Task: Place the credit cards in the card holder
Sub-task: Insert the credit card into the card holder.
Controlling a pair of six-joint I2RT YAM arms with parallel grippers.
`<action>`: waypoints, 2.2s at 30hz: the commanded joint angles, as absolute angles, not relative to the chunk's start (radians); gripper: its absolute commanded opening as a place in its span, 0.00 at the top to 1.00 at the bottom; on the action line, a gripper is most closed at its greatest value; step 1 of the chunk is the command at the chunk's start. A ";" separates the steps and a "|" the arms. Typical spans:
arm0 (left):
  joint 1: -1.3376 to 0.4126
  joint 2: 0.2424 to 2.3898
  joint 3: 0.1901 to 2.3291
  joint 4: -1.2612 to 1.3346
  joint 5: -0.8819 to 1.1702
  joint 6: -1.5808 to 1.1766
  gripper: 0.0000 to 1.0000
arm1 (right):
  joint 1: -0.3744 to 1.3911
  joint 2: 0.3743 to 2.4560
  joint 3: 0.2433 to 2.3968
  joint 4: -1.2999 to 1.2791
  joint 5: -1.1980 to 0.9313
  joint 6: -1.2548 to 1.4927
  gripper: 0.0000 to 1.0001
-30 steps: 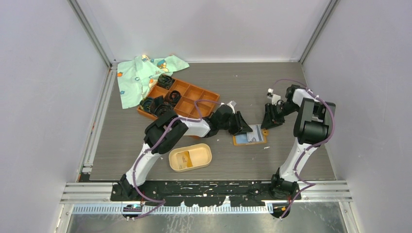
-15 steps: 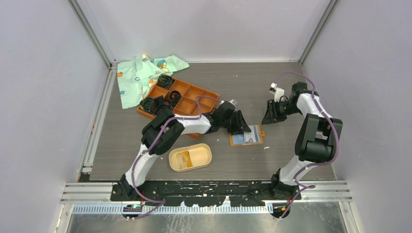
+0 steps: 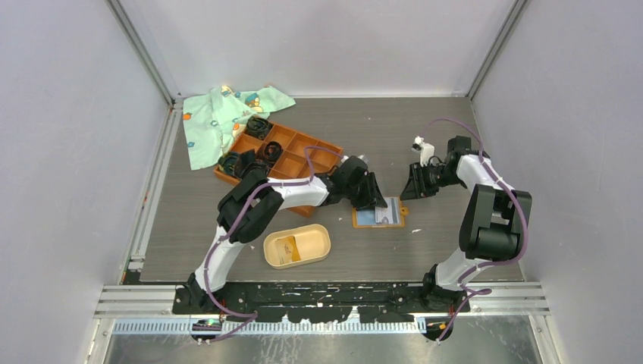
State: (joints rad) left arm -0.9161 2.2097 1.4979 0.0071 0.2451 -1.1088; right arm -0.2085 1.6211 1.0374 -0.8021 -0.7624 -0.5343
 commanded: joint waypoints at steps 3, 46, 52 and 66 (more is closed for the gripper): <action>-0.909 2.137 1.536 -0.107 0.199 -1.027 0.59 | -0.207 1.580 1.029 -0.764 -0.804 -0.562 0.67; -0.896 2.101 1.662 -0.452 0.133 -0.807 1.00 | -0.200 1.616 1.009 -0.707 -0.644 -0.512 0.77; -0.902 2.155 1.710 -0.470 0.169 -0.800 1.00 | -0.143 1.683 1.040 -0.752 -0.557 -0.522 0.79; -0.915 2.224 1.756 -0.528 0.191 -0.794 1.00 | -0.100 1.727 1.058 -0.779 -0.549 -0.508 0.79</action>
State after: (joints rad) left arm -0.9096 2.2177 1.7142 -0.5190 0.1596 -0.8066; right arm -0.1123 1.7226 1.0225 -0.7647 -0.5564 -0.5163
